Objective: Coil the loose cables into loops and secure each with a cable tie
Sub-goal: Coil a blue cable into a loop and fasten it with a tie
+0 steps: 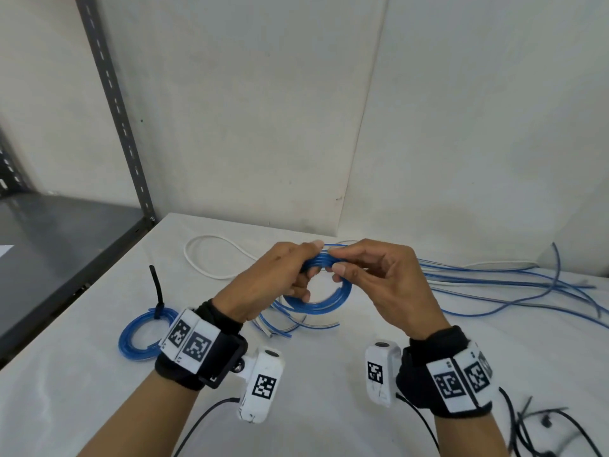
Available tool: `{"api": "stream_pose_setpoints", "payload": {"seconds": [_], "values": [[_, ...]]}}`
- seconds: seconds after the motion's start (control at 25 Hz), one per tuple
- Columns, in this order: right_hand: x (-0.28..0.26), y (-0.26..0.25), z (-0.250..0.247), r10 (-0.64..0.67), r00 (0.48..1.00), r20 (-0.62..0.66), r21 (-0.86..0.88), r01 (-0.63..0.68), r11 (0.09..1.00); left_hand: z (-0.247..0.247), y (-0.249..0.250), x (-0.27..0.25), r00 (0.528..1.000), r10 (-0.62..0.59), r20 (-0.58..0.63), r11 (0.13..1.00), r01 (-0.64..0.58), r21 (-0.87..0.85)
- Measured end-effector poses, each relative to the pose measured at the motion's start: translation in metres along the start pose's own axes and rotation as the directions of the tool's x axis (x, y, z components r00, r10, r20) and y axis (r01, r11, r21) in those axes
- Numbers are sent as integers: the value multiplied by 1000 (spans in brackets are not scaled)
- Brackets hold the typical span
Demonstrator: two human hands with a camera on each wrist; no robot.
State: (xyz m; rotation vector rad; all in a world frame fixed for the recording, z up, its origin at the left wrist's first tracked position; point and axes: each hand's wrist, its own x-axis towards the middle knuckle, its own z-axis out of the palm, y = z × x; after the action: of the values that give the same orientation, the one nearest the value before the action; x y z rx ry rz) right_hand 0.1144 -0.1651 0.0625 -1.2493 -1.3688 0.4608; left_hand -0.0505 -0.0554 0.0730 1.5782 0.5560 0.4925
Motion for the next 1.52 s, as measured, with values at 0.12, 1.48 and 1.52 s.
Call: {"api": "stream_pose_setpoints", "payload": {"seconds": [0.12,1.48,1.52], "values": [[0,0,-1,13,1000,2,21,-13,1000,1,0,0,997,56,-47,998,-54,46],[0,-9,-5,23,962,-273,203,34,979,-15,0,-2,960,264,-98,964,-266,-6],[0,-10,-6,22,965,-263,201,33,979,-16,0,-2,955,278,-103,960,-280,-13]]}}
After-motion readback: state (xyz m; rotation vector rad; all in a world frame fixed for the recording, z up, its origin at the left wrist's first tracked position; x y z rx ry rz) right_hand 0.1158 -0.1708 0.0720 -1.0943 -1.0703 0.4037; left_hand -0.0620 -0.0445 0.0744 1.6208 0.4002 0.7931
